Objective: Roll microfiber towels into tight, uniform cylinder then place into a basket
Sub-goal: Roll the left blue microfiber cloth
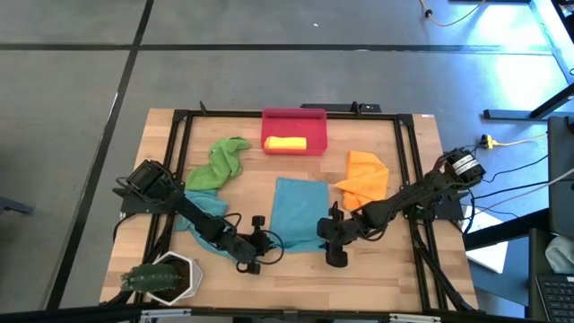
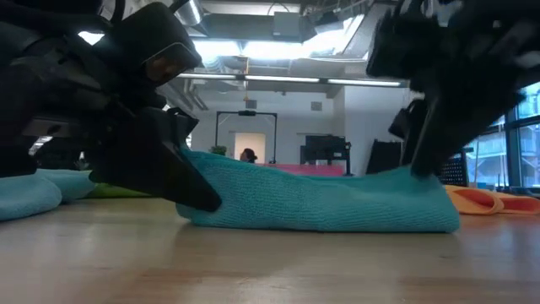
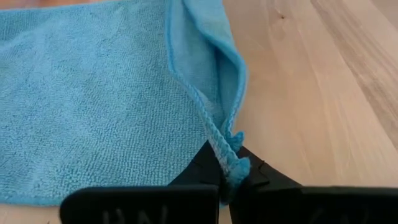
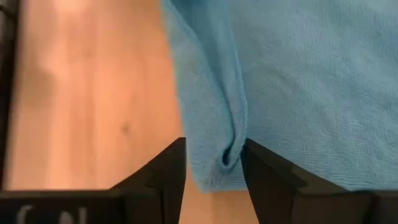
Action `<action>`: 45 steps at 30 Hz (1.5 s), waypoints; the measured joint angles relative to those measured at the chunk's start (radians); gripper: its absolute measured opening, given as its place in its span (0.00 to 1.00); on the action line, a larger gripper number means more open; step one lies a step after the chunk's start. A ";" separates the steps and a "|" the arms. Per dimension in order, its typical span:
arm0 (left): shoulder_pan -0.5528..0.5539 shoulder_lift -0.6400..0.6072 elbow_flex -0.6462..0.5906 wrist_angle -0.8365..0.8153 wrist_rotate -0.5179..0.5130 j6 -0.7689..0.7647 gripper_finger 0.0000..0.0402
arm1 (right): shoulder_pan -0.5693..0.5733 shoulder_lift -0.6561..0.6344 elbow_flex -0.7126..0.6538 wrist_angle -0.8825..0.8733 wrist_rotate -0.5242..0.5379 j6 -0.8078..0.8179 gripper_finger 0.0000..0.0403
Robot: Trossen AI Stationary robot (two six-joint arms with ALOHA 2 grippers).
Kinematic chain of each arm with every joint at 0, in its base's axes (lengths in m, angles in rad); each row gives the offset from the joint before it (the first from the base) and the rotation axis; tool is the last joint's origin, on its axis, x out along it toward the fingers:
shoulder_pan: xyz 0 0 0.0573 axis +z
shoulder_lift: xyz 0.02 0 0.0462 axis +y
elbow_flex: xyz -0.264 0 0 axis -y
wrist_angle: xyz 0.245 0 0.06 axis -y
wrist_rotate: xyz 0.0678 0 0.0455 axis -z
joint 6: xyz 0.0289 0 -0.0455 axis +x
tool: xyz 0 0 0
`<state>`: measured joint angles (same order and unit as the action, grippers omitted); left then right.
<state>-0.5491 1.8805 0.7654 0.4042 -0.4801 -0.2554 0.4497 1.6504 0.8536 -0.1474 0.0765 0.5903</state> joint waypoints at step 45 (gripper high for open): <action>0.015 -0.002 -0.001 0.000 0.016 -0.044 0.00 | 0.171 0.061 0.000 0.051 0.195 -0.128 0.02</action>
<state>-0.5339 1.8780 0.7646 0.4041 -0.4645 -0.2989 0.6209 1.7115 0.8539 -0.0963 0.2714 0.4626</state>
